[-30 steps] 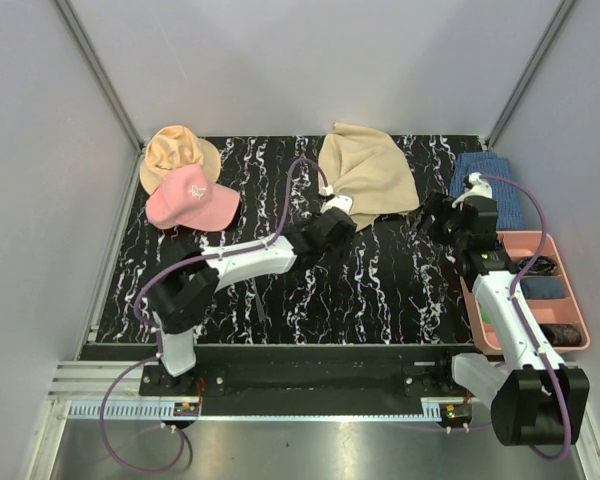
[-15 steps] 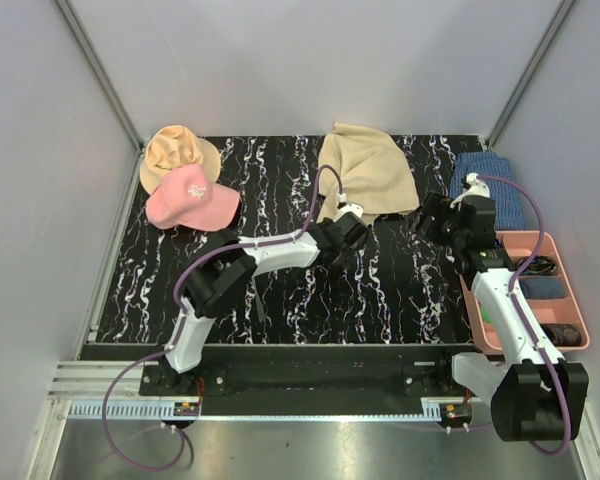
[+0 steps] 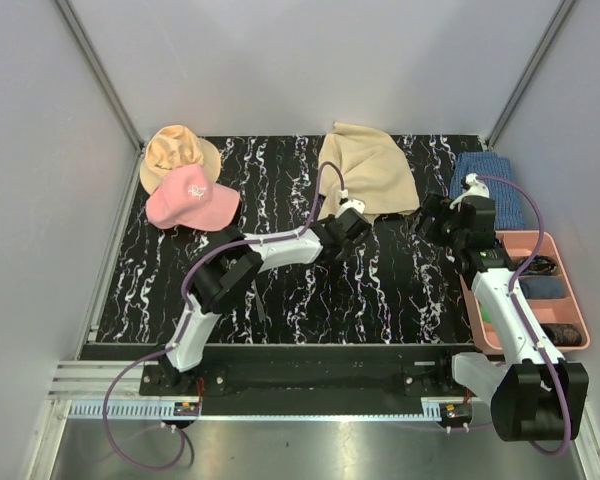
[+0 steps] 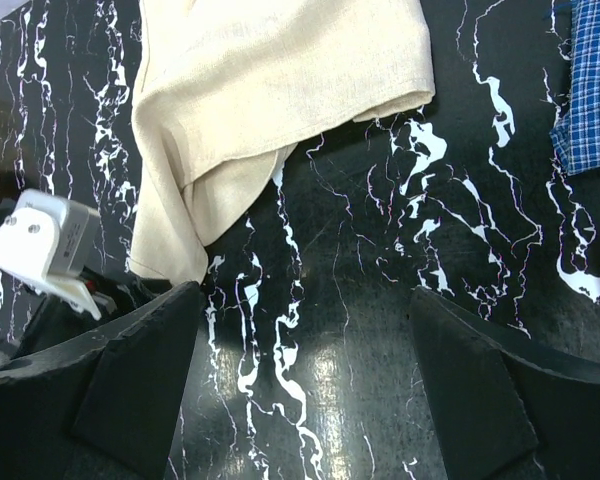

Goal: Fold the napkin, place the utensils inside, and roll it up
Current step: Grab the napkin with the left arm, then move the napkin to the centre of the board

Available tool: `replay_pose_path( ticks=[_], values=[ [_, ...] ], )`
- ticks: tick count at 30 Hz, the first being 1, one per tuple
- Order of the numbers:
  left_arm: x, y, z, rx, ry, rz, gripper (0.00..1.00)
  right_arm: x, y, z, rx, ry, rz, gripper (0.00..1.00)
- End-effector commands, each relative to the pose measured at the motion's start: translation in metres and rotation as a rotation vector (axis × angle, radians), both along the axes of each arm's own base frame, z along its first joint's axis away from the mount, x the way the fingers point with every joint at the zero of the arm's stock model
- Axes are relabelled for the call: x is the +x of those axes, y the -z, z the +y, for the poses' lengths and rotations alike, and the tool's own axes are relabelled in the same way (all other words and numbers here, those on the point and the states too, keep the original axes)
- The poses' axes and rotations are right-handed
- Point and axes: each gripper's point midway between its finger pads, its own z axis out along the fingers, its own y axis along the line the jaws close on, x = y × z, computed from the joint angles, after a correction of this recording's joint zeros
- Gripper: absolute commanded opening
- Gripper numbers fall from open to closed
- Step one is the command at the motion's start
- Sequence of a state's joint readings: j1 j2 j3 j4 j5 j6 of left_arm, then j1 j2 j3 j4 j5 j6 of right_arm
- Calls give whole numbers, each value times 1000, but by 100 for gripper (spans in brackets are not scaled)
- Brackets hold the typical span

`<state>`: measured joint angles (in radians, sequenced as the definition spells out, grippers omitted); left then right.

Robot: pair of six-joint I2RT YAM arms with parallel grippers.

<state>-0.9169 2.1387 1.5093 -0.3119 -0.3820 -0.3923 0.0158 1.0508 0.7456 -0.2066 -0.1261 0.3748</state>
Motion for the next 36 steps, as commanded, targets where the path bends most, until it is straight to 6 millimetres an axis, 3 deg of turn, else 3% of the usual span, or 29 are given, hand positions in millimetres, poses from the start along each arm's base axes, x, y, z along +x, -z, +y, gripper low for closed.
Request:
replay_pose_path(
  ticks=[1, 5, 10, 13, 14, 16, 17, 19, 20, 22, 23, 29, 36],
  values=[
    [14, 12, 2, -26, -29, 24, 39, 6, -21, 3, -5, -23, -55, 94],
    [15, 22, 14, -54, -53, 84, 27, 3, -23, 0, -16, -15, -56, 94],
    [9, 17, 8, -93, -3, 114, 0, 1, -20, 0, -17, -19, -49, 94],
    [12, -23, 2, -175, 22, 87, 0, 1, -16, 3, -11, -30, -31, 94],
    [16, -55, 3, -224, 22, 44, 0, 0, -15, 4, -10, -34, -25, 94],
    [21, -97, 3, -288, 31, -12, 0, 0, -13, 3, -8, -32, -17, 94],
    [26, -137, 9, -344, 27, -69, 0, 0, -13, 4, -6, -34, -15, 94],
    [29, -176, 17, -402, 28, -124, 0, 0, -12, 5, 3, -38, -5, 94],
    [31, -208, 29, -442, 25, -174, 0, 1, -11, 6, 7, -38, -1, 94],
    [28, -231, 38, -482, 42, -193, 0, 1, -9, 10, 23, -51, 11, 94],
    [30, -252, 51, -512, 33, -224, 0, 1, -9, 10, 29, -55, 11, 94],
    [18, -297, 90, -615, 33, -253, 0, 0, 4, 21, 82, -85, 56, 93],
    [4, -303, 105, -626, 55, -213, 0, 3, 33, 49, 115, -179, 121, 92]
  ],
)
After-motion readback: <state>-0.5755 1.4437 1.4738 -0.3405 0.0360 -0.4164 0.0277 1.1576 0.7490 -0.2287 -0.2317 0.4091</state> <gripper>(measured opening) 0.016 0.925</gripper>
